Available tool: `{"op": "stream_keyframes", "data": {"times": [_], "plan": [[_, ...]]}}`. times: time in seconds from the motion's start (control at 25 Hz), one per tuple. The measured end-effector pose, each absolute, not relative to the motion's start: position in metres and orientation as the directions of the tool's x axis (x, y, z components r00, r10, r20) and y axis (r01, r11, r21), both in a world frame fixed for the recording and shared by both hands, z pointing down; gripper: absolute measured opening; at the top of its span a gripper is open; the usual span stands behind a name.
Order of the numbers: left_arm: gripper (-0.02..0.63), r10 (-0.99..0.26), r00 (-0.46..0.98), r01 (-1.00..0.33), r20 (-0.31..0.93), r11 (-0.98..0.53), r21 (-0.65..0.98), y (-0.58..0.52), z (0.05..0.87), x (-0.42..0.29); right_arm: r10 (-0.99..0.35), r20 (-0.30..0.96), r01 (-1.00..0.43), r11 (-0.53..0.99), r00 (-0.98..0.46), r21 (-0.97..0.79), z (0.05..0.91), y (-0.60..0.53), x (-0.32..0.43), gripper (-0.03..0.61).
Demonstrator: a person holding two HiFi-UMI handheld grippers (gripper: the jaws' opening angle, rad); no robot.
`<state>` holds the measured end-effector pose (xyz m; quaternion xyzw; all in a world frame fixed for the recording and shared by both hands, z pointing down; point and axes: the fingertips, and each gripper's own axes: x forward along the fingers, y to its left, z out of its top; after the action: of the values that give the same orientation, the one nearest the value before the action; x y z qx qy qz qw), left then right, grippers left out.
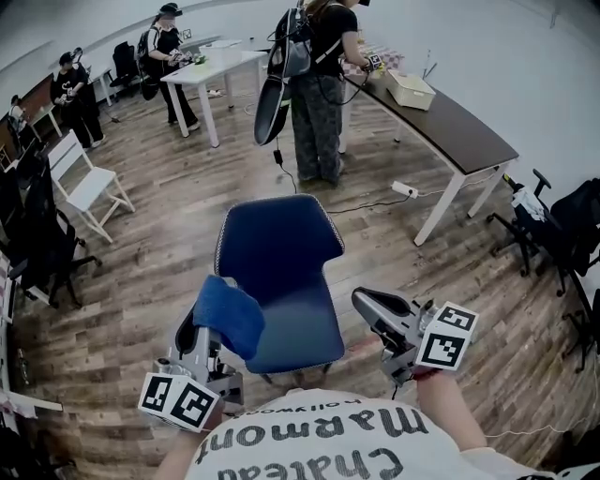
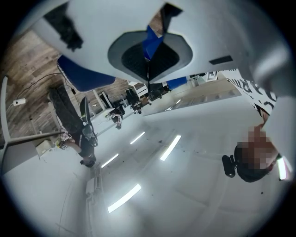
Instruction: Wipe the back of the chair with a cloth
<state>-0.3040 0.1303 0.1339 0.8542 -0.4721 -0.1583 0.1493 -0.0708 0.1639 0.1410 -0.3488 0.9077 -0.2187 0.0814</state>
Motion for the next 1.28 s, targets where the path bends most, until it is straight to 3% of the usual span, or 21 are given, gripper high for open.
{"op": "stream_keyframes", "data": {"times": [0.88,1.08,1.28], "plan": [[0.046,-0.849,0.517,-0.727,-0.112,-0.505,0.466,0.105,0.161,-0.314,-0.658,0.063,-0.587,0.618,-0.75,-0.523,0.166,0.115,-0.089,0.018],[0.046,-0.853,0.518,-0.746,-0.068,-0.489,0.452,0.089,0.169,-0.318,-0.696,0.022,-0.574,0.574,-0.718,-0.584,0.168,0.093,-0.081,0.014],[0.046,-0.845,0.535,-0.748,0.004,-0.471,0.468,0.069,0.187,-0.321,-0.699,0.084,-0.62,0.563,-0.71,-0.547,0.181,0.082,-0.083,0.015]]}}
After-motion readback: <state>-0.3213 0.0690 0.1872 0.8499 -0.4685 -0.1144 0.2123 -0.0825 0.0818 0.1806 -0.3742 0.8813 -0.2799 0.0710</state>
